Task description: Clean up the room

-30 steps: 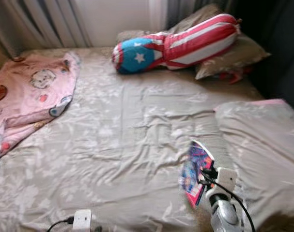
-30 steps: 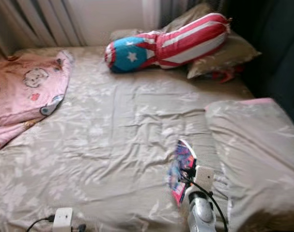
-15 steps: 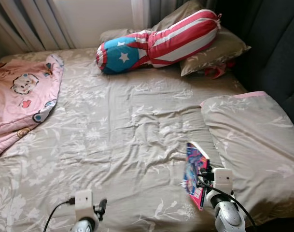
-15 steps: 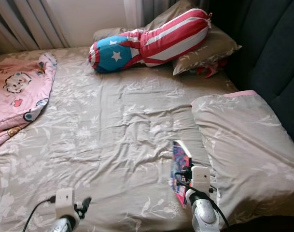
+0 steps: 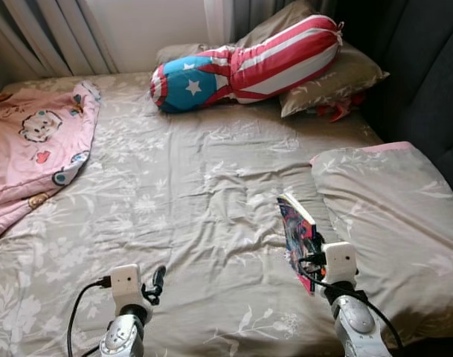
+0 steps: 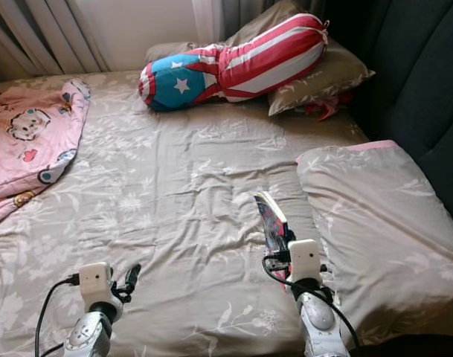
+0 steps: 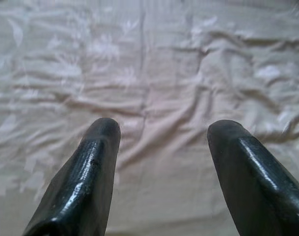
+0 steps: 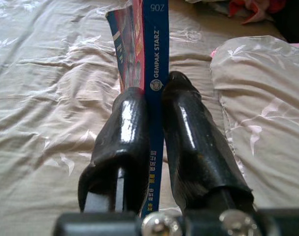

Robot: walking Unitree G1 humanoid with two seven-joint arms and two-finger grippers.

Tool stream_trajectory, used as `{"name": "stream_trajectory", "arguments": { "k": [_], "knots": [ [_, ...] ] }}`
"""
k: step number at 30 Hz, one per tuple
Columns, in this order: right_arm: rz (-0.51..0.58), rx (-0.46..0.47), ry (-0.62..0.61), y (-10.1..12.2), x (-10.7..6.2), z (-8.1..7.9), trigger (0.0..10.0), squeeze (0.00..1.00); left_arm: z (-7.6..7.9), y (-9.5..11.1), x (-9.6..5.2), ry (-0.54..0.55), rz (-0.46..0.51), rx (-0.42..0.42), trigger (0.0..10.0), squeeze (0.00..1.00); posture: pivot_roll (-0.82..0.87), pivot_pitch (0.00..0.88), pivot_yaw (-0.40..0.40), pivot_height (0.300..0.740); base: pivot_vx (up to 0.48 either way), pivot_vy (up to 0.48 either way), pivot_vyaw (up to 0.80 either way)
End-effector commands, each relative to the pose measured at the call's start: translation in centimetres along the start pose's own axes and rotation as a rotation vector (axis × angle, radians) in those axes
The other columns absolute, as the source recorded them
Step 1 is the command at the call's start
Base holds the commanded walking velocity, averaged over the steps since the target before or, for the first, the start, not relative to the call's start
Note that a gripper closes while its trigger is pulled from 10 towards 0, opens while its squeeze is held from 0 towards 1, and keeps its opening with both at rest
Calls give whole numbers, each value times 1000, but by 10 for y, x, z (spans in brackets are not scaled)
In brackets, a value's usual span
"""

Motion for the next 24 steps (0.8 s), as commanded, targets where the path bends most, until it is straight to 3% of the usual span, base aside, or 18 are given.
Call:
{"name": "stream_trajectory", "arguments": {
  "k": [1, 6, 11, 19, 24],
  "knots": [
    [32, -10, -1, 7, 1, -1, 10000, 0, 1, -1, -4, 18, 5, -11, 10000, 0, -207, 133, 3, 740, 0, 0, 0],
    [4, -59, 12, 6, 3, -1, 10000, 0, 11, 10, -5, -5, 46, 7, 10000, 0, -216, 123, 6, 740, 0, 0, 0],
    [6, -44, -18, 7, 4, 7, 10000, 0, 17, 17, -4, -21, 59, 19, 10000, 0, -221, 117, 9, 710, 0, 0, 0],
    [29, 5, -72, 8, 1, 13, 10000, 0, 16, 21, -4, -20, 57, 33, 10000, 0, -219, 109, 16, 695, 0, 0, 0],
    [-10, 23, -82, 0, 0, 9, 10000, 0, 15, 20, -6, -23, 52, 43, 10000, 0, -214, 106, 18, 695, 0, 0, 0]
  ]
}}
Point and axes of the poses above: a point about 5 cm out from each wrist's last joint towards the gripper, its own x axis pointing out of the wrist towards the gripper, its own y axis along the axis of the wrist's last joint, z = x × y, the point moved 6 cm from there along x, pointing out of the wrist towards the gripper, and after that the axes turned 4 degrees about x, right-handed, at the moved point
